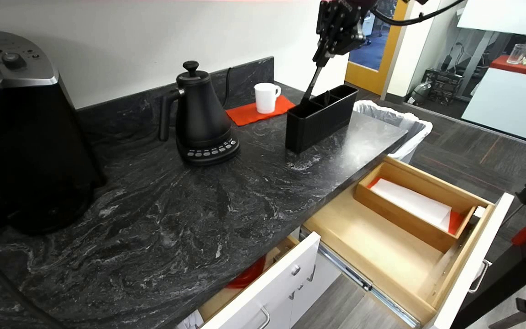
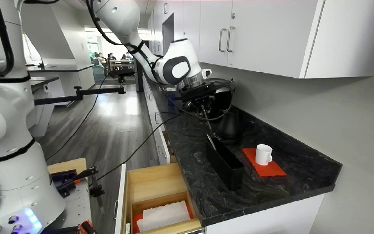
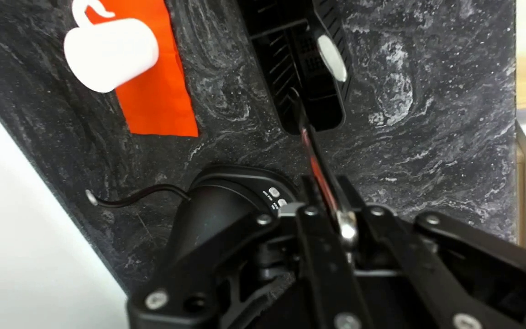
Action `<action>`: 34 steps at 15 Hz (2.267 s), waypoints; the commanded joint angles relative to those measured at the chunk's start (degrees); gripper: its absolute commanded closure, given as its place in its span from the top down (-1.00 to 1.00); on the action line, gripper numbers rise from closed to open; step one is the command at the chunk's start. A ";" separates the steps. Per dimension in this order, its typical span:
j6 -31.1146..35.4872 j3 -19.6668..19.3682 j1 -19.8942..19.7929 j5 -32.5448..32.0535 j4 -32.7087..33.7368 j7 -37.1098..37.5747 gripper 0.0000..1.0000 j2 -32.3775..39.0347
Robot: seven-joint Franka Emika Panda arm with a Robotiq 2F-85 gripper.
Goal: Take the butter knife from the cutlery holder followed by the fork
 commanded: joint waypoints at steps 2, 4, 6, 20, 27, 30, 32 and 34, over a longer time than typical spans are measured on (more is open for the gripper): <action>-9.83 -2.39 2.64 -6.27 2.42 10.24 -0.87 -7.17; -14.09 -2.23 3.15 -8.13 4.21 14.40 -0.87 -8.76; -17.79 -1.89 3.73 -9.94 6.08 18.88 -0.87 -9.55; -46.95 2.08 7.90 -19.33 1.96 48.01 -0.87 -17.27; -43.92 1.49 8.22 -15.12 -5.51 50.46 -0.87 -17.67; -43.48 0.25 7.52 -11.78 -8.07 50.60 -0.87 -17.88; -42.23 -1.02 6.84 -9.64 -10.68 50.85 -0.87 -18.36; -39.08 -2.22 6.06 -8.42 -13.17 50.99 -0.87 -18.57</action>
